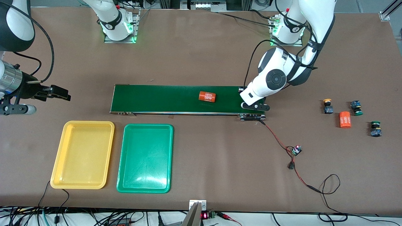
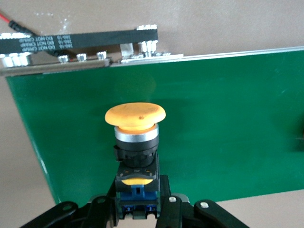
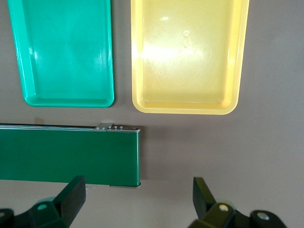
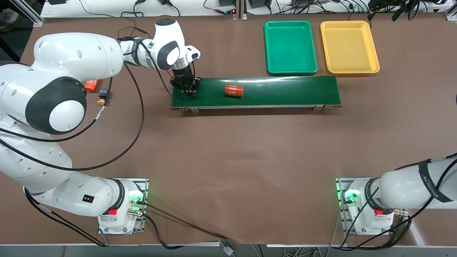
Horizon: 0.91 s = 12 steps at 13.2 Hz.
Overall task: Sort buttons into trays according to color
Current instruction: 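Set the yellow button on the green conveyor and release it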
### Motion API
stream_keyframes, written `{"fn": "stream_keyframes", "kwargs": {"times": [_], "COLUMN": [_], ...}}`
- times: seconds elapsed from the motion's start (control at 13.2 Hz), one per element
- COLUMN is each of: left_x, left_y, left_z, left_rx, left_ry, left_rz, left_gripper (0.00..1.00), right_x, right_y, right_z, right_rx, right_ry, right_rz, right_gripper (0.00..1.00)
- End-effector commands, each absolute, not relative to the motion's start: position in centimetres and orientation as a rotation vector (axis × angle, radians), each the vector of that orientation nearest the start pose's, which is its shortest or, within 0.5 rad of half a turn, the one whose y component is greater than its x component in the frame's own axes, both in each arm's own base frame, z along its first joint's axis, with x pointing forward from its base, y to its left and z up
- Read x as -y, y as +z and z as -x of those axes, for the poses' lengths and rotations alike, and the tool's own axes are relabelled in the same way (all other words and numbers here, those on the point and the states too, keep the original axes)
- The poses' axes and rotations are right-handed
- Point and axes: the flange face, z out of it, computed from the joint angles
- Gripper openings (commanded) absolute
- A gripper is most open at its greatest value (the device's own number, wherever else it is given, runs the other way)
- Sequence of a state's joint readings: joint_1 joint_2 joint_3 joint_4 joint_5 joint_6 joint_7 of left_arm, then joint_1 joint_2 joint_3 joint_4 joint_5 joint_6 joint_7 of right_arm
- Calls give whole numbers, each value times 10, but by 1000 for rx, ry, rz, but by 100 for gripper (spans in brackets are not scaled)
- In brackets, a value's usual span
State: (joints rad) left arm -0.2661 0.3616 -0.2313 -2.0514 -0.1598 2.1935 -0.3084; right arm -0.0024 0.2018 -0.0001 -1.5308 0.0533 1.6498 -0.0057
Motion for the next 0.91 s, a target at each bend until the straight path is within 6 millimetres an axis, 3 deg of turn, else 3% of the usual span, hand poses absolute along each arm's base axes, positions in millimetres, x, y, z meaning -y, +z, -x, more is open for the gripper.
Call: {"fn": "stream_keyframes", "kwargs": {"times": [0.0, 0.08, 0.15, 0.23, 0.3, 0.53, 0.83], "left_x": [281, 281, 280, 281, 280, 272, 202], "left_y": [239, 238, 236, 238, 245, 276, 324], "left_z": [-504, -506, -506, -505, -505, -505, -531], "left_rx": [-126, -131, -131, -133, -137, -122, 60], "left_ry": [461, 427, 424, 429, 423, 435, 436], "left_rz": [3214, 3224, 3221, 3219, 3219, 3210, 3215], "left_gripper": [15, 23, 39, 65, 100, 100, 100], "right_x": [-2, -2, -2, -2, -2, -2, -2], "right_y": [533, 533, 533, 533, 533, 532, 532], "right_z": [-616, -616, -616, -616, -616, -617, -617], "right_rx": [8, 8, 8, 8, 8, 8, 8], "right_ry": [123, 123, 121, 121, 121, 121, 121], "right_rz": [3067, 3068, 3067, 3067, 3067, 3067, 3067], "right_gripper": [100, 100, 100, 100, 100, 100, 100]}}
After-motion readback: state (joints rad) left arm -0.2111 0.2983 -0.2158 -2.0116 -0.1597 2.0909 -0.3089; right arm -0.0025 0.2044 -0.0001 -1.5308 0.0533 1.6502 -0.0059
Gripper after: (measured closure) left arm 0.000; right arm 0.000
